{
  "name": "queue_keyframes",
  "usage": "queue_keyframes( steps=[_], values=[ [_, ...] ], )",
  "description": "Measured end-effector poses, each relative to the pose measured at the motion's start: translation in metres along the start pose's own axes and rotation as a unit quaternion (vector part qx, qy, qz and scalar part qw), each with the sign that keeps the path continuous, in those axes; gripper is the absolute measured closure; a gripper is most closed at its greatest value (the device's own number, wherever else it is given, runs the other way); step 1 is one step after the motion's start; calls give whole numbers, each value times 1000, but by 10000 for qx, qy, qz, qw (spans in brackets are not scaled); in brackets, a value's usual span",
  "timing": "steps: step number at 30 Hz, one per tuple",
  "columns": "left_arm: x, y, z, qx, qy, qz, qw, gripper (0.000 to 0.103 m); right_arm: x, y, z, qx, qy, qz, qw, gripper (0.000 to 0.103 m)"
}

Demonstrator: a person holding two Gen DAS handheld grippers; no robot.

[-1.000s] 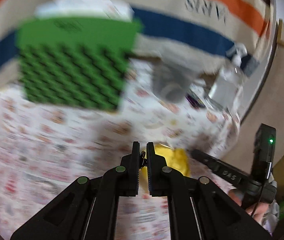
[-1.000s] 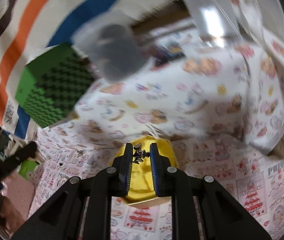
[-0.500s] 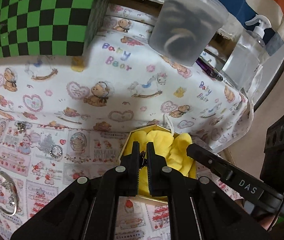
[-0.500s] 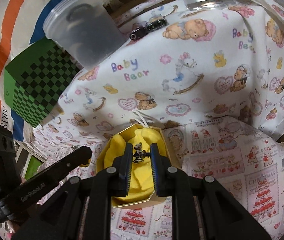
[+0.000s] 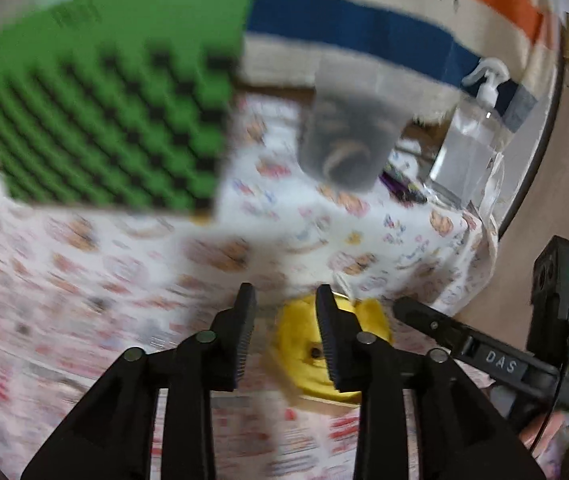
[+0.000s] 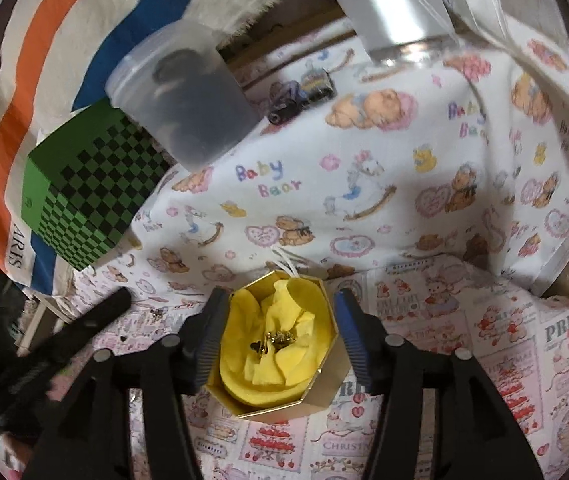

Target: Organize jewelry

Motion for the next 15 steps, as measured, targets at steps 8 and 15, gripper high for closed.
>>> queue_keyframes(
  steps=[8, 15],
  values=[
    [-2, 74, 37, -687, -27, -684, 9953, 39, 7, 19, 40, 220, 768, -429, 9959, 28],
    [8, 111, 82, -1260, -41, -1004, 9869, 15, 20, 25, 75, 154, 1263, -587, 9901, 22]
  ],
)
Point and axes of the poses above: each gripper's, at about its wrist camera, not at the fingertips, and y roughly against the way its jaws point, z to its left, x to its underside, the point moved 3 cm from there along -y, roughly the way its jaws point, and after that the axes turned 2 degrees about -y, right-handed, at the moved point
